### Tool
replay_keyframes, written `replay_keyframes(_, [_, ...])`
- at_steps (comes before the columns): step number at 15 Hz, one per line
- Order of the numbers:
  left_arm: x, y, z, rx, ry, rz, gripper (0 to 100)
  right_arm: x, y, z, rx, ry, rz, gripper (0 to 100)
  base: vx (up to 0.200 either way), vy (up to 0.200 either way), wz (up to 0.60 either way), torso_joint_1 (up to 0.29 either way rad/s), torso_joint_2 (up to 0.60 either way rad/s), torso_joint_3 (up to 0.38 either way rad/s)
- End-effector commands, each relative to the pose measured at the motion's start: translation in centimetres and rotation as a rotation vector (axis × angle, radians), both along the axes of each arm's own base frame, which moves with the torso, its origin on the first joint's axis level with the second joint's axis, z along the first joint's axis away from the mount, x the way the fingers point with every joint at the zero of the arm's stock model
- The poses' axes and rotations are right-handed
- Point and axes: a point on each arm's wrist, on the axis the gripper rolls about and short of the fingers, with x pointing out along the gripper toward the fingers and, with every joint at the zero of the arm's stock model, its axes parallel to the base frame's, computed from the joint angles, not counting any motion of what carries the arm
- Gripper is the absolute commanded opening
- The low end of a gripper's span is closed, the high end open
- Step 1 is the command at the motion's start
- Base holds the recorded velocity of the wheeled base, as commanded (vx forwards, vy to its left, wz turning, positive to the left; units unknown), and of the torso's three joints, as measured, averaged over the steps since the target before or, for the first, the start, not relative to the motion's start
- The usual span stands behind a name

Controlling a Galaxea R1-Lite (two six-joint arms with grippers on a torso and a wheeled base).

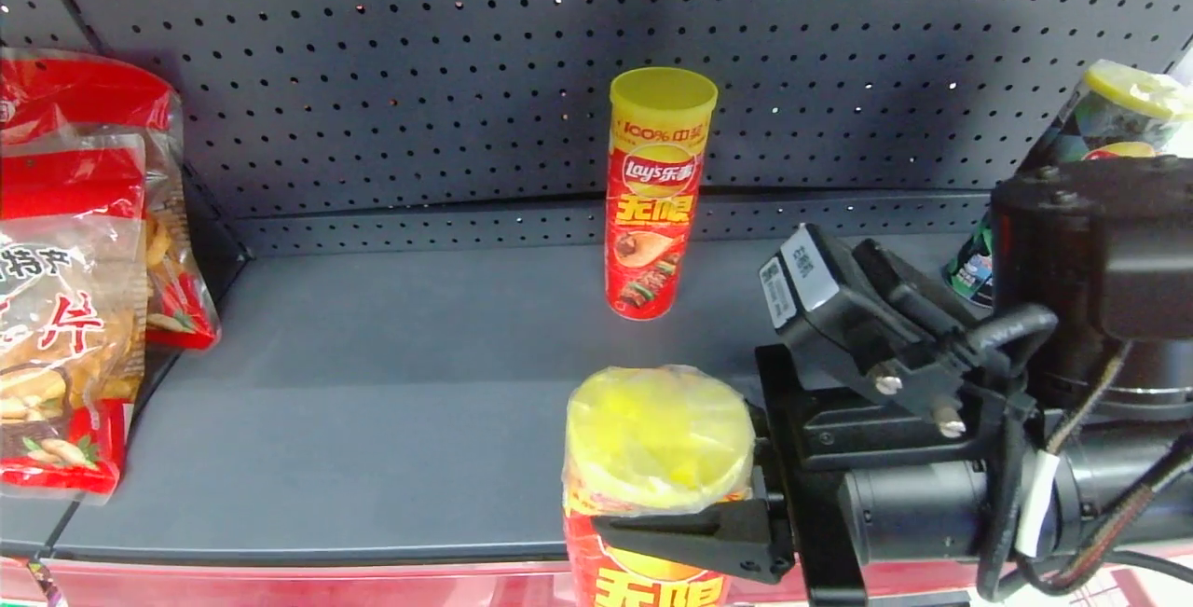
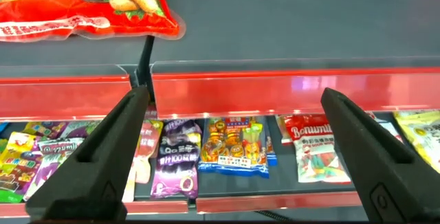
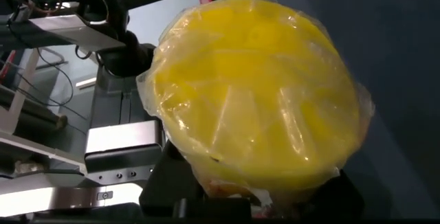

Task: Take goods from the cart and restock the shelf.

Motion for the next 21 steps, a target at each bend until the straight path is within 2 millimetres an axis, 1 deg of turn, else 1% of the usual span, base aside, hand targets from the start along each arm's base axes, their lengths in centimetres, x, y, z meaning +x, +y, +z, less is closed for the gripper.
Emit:
replay_keyframes(1, [0.0,0.0,0.0,-0.001,0.002,0.0,100,0.0,0.0,0.0,0.001,-0.001,0.0,0,0.0,0.0,0.0,0.0,0.0,0.0])
replay_keyframes(10, [0.0,0.0,0.0,0.004,0.0,0.005,100,0.0,-0.1,0.4,0.01,-0.009,-0.003,0,0.0,0.0,0.0,0.0,0.0,0.0])
replay_keyframes(12, [0.0,0.0,0.0,0.074,-0.003,-0.003,100,0.0,-0.2,0.6,0.018,-0.013,-0.005,0,0.0,0.0,0.0,0.0,0.0,0.0])
replay_keyframes(18, [0.0,0.0,0.1,0.085,-0.008,-0.011,100,0.0,-0.6,1.1,0.034,-0.011,-0.02,0,0.0,0.0,0.0,0.0,0.0,0.0])
replay_keyframes(19, [0.0,0.0,0.1,0.085,-0.008,-0.011,100,0.0,-0.6,1.5,0.046,-0.021,-0.02,0,0.0,0.0,0.0,0.0,0.0,0.0])
replay_keyframes(20, [0.0,0.0,0.1,0.085,-0.008,-0.011,100,0.1,-0.5,2.8,0.082,-0.04,-0.024,0,0.0,0.0,0.0,0.0,0.0,0.0])
replay_keyframes(21, [0.0,0.0,0.1,0.087,-0.008,-0.011,100,0.3,-0.5,3.5,0.1,-0.043,-0.028,0,0.0,0.0,0.0,0.0,0.0,0.0])
